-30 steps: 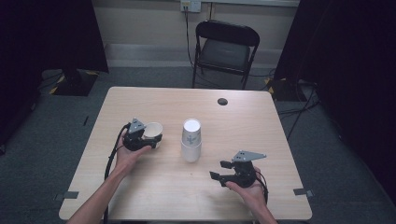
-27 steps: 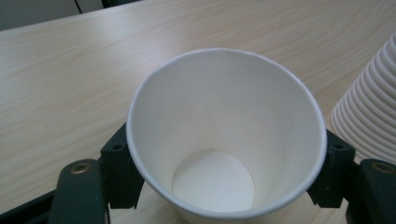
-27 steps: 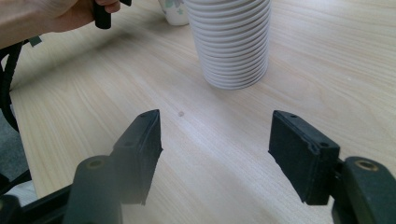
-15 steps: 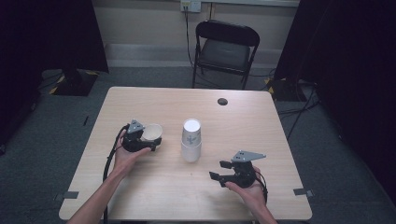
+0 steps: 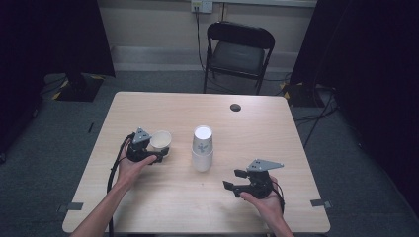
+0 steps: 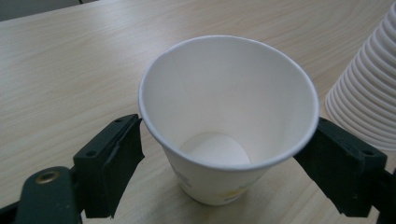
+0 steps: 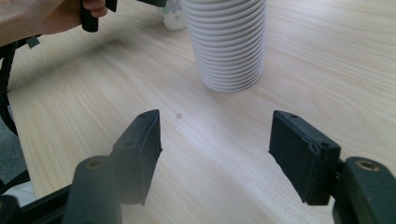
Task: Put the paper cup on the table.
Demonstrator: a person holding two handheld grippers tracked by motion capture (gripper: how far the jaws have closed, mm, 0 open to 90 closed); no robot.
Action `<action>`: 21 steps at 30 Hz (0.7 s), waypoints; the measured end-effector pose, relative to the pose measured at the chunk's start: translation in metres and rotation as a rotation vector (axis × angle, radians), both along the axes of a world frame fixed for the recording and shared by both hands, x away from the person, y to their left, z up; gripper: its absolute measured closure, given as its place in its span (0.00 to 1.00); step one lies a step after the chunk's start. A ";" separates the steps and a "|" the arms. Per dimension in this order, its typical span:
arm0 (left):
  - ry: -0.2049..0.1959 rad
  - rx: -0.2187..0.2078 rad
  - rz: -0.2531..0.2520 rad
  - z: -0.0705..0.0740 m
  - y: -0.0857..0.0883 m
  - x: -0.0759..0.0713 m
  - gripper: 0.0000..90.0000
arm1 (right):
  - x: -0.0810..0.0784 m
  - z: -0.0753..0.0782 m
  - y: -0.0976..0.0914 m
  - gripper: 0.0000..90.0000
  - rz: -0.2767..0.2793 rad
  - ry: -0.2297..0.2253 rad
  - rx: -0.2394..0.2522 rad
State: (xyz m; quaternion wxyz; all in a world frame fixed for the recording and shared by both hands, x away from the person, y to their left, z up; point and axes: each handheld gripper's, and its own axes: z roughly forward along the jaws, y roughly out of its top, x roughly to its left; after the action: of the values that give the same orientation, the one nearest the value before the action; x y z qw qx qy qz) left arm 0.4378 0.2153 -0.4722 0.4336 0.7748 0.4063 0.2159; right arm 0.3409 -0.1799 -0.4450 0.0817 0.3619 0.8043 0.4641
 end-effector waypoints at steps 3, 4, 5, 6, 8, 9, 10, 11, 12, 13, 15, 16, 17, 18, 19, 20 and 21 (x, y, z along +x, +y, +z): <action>-0.002 -0.020 0.033 0.005 0.002 -0.004 0.17 | 0.000 0.000 0.000 0.38 0.002 0.000 -0.001; -0.002 -0.021 0.028 0.006 0.003 -0.005 0.17 | 0.000 0.000 0.000 0.38 0.000 0.001 -0.001; -0.001 -0.039 0.037 0.007 0.003 -0.006 0.17 | 0.001 -0.001 0.000 0.38 0.001 0.001 -0.002; -0.002 -0.020 0.031 0.009 0.004 -0.006 0.17 | 0.001 -0.001 0.001 0.38 0.002 0.002 -0.004; 0.010 -0.008 0.031 0.009 0.004 -0.008 0.17 | 0.001 -0.001 0.001 0.38 0.001 0.001 -0.005; 0.016 -0.003 0.015 0.009 0.005 -0.009 0.17 | 0.001 -0.001 0.001 0.38 0.000 0.001 -0.003; 0.025 0.005 0.004 0.010 0.006 -0.011 0.17 | 0.001 -0.001 0.000 0.38 -0.002 0.001 -0.003; 0.029 0.006 0.001 0.010 0.007 -0.013 0.18 | 0.002 -0.001 0.000 0.38 -0.004 0.002 -0.003; 0.028 -0.014 0.009 0.011 0.008 -0.015 0.18 | 0.002 -0.001 -0.001 0.38 -0.005 0.002 -0.003; 0.027 -0.013 0.008 0.012 0.010 -0.016 0.18 | 0.002 -0.001 -0.001 0.38 -0.008 0.002 0.000; 0.028 -0.031 0.021 0.015 0.013 -0.020 0.18 | 0.003 -0.001 -0.001 0.37 -0.011 0.001 0.001; 0.026 -0.026 0.028 0.017 0.014 -0.021 0.18 | 0.003 -0.001 -0.002 0.37 -0.012 0.000 0.000; 0.027 -0.022 0.030 0.018 0.016 -0.022 0.18 | 0.003 -0.001 -0.002 0.37 -0.013 0.001 0.000; 0.032 -0.029 0.023 0.019 0.017 -0.024 0.18 | 0.003 -0.001 -0.002 0.37 -0.015 0.000 0.001; 0.037 -0.026 0.018 0.021 0.019 -0.027 0.18 | 0.003 0.000 -0.002 0.37 -0.016 0.000 0.000; 0.033 -0.022 0.024 0.021 0.019 -0.030 0.18 | 0.003 0.000 -0.003 0.37 -0.017 -0.001 0.000; 0.035 -0.020 0.026 0.022 0.020 -0.033 0.18 | 0.003 0.000 -0.003 0.37 -0.019 -0.001 0.002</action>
State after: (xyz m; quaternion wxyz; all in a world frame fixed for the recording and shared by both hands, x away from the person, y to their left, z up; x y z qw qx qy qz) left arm 0.4050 0.2348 -0.4504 0.4313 0.7688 0.4260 0.2038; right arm 0.3438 -0.1828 -0.4454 0.0860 0.3693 0.8005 0.4641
